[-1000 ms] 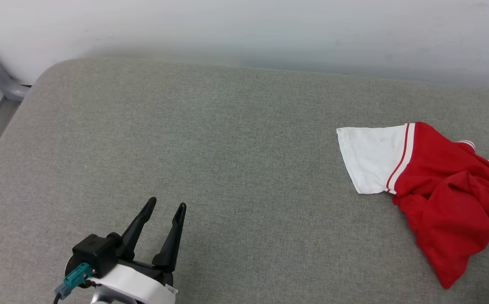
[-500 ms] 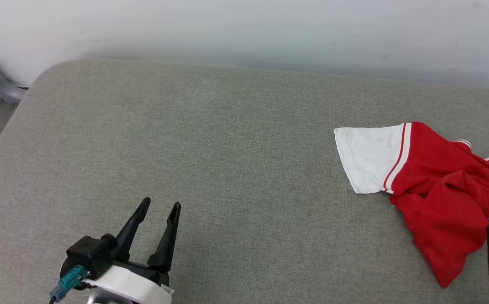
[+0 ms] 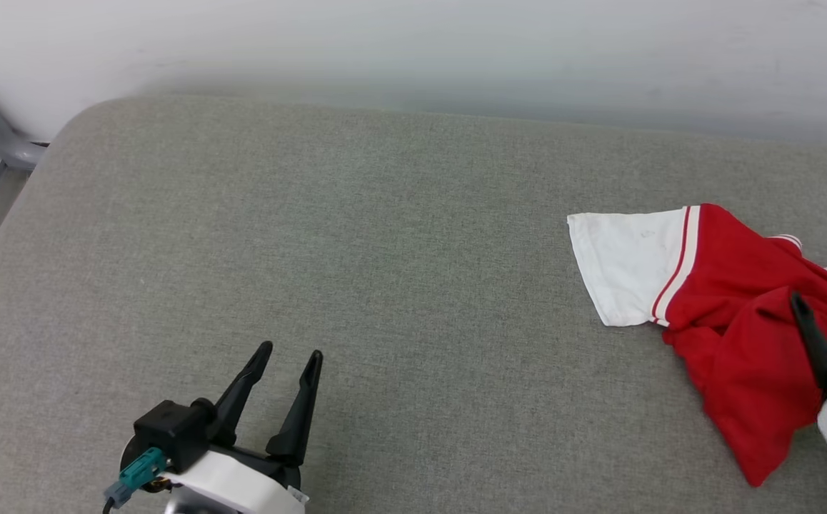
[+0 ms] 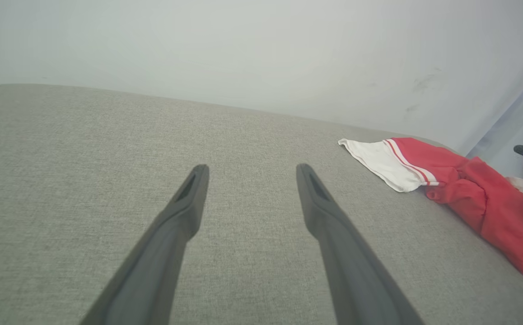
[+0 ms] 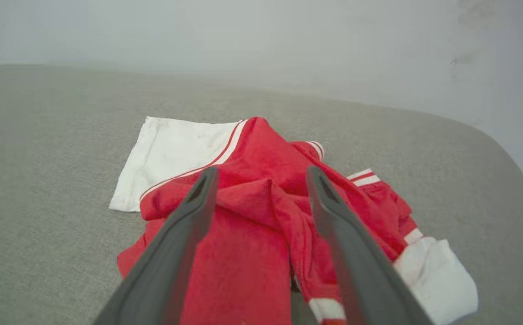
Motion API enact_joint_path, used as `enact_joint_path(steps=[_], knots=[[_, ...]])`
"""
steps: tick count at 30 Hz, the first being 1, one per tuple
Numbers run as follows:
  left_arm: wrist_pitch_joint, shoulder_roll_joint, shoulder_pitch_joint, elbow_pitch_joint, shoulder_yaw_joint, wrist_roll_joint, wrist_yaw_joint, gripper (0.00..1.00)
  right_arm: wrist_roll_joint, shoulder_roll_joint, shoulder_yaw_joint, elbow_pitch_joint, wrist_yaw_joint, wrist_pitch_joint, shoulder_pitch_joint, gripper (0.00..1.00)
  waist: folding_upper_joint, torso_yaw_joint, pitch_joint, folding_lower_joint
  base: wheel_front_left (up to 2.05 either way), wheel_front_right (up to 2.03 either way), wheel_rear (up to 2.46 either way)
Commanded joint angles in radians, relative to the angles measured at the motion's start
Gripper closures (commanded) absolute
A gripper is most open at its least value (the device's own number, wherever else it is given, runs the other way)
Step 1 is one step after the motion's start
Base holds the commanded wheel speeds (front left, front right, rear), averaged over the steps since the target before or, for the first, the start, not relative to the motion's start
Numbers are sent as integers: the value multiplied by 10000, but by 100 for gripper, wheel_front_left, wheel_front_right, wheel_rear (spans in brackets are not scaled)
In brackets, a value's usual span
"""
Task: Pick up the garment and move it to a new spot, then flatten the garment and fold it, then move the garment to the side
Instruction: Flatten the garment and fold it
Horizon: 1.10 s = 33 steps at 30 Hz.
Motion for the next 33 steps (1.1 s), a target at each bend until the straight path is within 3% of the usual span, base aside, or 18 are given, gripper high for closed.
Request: enact_joint_path(steps=[1, 5, 8, 13, 14, 15, 17, 23, 27, 33], knots=[[-24, -9, -170, 49, -130, -17, 1, 0, 190, -247, 293, 342, -13, 760, -672, 0, 0, 65, 51, 0, 0, 0, 0], [-24, -13, -366, 132, -341, -78, 1, 0, 737, -366, 905, 1323, -13, 3007, -2026, 0, 0, 211, 140, 0, 0, 0, 0], [-25, -40, -396, 209, -406, -118, 1, 0, 1069, -92, 1240, 2134, -11, 4898, -2749, 0, 0, 276, 176, 0, 0, 0, 0], [-24, -137, -456, 311, -442, -175, 1, 0, 843, 619, 1609, 3656, -11, 6412, -3269, 0, 0, 313, 253, 0, 0, 0, 0], [-24, -170, -489, 342, -483, -185, 1, 0, 762, 726, 1730, 3967, -10, 6649, -3328, 11, 0, 326, 268, 0, 0, 0, 0], [-24, -196, -531, 373, -536, -197, 1, 0, 734, 882, 1852, 4211, -8, 6741, -3351, 46, 0, 347, 275, 0, 0, 0, 0], [-25, -189, -582, 401, -588, -212, 1, 0, 653, 1105, 2155, 4382, 6, 6731, -3422, 100, 0, 379, 290, 0, 0, 0, 0], [-25, -177, -600, 469, -541, -238, 1, 0, 1585, 1339, 2466, 3621, 4, 6757, -4033, 100, 0, 369, 228, 0, 0, 0, 0], [-25, -192, -498, 478, -503, -237, 1, 0, 2479, 1345, 2725, 2264, -10, 7076, -4345, 100, 0, 377, 153, 0, 0, 0, 0], [-25, -182, -371, 427, -449, -262, 1, 0, 3599, 2001, 3172, 336, -10, 7776, -4683, 100, 0, 381, 153, 0, 0, 0, 0]])
